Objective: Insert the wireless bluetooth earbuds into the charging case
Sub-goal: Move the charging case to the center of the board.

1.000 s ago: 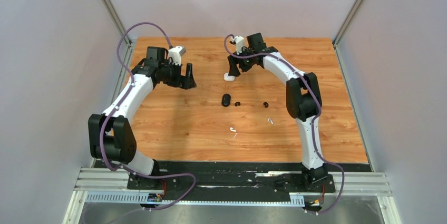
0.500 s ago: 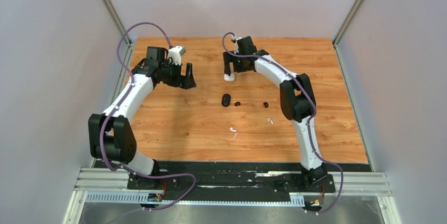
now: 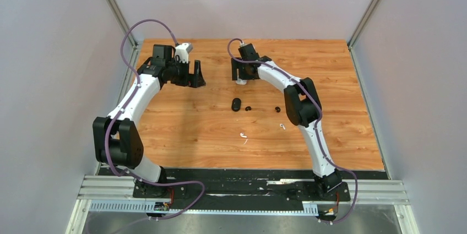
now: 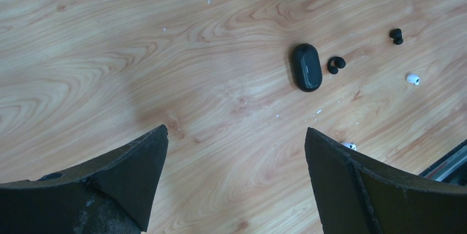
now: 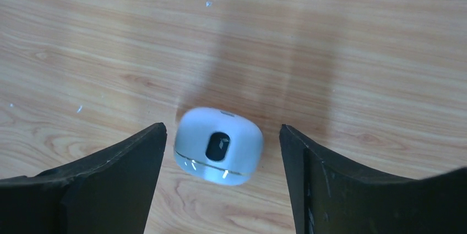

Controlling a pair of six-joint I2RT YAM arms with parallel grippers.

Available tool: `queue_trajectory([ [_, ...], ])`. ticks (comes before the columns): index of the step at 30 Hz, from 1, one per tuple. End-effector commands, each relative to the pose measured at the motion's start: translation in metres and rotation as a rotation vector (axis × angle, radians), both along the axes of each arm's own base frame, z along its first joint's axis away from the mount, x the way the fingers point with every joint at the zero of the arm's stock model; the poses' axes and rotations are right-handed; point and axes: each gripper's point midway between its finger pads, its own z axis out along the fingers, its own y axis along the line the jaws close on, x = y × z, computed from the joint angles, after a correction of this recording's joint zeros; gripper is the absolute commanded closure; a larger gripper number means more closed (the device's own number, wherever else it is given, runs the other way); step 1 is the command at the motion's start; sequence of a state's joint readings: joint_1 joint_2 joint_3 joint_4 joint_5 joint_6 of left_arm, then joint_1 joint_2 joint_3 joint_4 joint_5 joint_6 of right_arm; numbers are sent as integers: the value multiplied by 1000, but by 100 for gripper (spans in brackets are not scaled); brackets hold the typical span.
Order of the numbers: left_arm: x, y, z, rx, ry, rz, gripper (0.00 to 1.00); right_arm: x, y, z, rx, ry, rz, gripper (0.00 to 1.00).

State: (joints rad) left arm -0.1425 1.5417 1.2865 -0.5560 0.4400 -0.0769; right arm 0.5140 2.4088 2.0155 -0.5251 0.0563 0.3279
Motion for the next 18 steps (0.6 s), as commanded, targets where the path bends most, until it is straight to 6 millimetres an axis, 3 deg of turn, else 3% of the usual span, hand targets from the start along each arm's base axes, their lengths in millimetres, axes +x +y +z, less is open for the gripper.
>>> queue_trajectory([
  [1, 11, -5, 16, -39, -37, 17, 0, 10, 8, 2, -23, -48, -22, 25],
  [6, 11, -6, 10, -46, -16, 26, 0, 6, 4, -9, -80, -61, 40, 43],
  [11, 12, -6, 11, -47, -22, 30, 0, -17, -3, -6, -118, -50, 167, 55],
  [16, 14, -5, 10, -44, -36, 36, 0, -62, 16, -9, -77, -43, 599, 72],
  [18, 14, -5, 8, -40, -32, 36, 0, -82, 17, -9, -87, -84, 810, 70],
])
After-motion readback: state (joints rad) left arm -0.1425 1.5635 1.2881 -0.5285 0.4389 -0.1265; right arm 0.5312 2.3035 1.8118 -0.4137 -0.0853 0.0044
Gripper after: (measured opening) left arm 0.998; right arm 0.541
